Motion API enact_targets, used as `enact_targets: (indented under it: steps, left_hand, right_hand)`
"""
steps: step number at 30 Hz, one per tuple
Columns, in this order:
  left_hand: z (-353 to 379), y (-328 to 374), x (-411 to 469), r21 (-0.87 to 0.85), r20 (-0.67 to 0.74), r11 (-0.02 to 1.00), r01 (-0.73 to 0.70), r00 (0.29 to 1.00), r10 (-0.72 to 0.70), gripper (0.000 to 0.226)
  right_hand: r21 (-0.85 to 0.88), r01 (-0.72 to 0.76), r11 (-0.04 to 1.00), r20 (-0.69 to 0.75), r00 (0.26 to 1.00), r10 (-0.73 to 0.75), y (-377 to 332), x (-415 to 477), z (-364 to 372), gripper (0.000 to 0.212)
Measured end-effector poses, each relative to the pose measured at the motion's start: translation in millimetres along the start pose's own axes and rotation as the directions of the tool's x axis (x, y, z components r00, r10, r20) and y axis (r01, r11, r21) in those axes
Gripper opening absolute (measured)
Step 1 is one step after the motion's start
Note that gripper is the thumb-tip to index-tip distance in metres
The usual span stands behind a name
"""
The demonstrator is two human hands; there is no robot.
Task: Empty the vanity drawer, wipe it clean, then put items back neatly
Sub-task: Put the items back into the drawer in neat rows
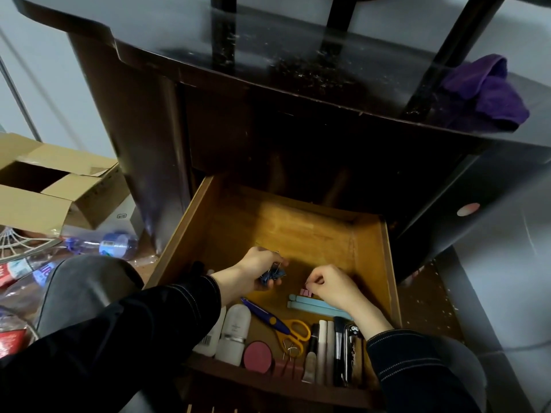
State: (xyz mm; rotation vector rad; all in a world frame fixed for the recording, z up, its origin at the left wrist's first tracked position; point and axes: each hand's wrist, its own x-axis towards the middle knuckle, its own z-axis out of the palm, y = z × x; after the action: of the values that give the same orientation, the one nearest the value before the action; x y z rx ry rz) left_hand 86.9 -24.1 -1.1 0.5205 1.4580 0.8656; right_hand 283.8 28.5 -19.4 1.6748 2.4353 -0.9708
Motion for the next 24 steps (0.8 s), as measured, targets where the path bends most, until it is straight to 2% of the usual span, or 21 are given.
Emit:
enact_targets:
  steps: [10, 14, 17, 21, 24]
  left_hand:
    - [-2, -1, 0, -0.059, 0.055, 0.996, 0.060, 0.997, -0.057, 0.026]
    - [0, 3, -7, -0.051, 0.098, 0.993, 0.103, 0.990, -0.097, 0.024]
    - [3, 7, -14, -0.009, 0.156, 0.991, 0.136, 0.979, -0.133, 0.036]
    - [6, 5, -16, 0.066, 0.265, 0.990, 0.124, 0.954, -0.138, 0.054]
    - [6, 0, -15, 0.088, 0.334, 0.992, 0.085, 0.936, -0.110, 0.059]
  right_hand:
    - [0.021, 0.001, 1.000, 0.023, 1.000, -0.002, -2, -2, 2, 0.008]
    - [0.185, 0.061, 0.981, -0.109, 0.993, -0.041, -4, -3, -4, 0.007]
    - [0.388, 0.163, 0.907, -0.204, 0.975, -0.088, -13, -6, -10, 0.007]
    - [0.448, 0.244, 0.860, -0.223, 0.962, -0.156, -21, -11, -9, 0.006]
    - [0.448, 0.281, 0.849, -0.212, 0.956, -0.204, -24, -13, -9, 0.006]
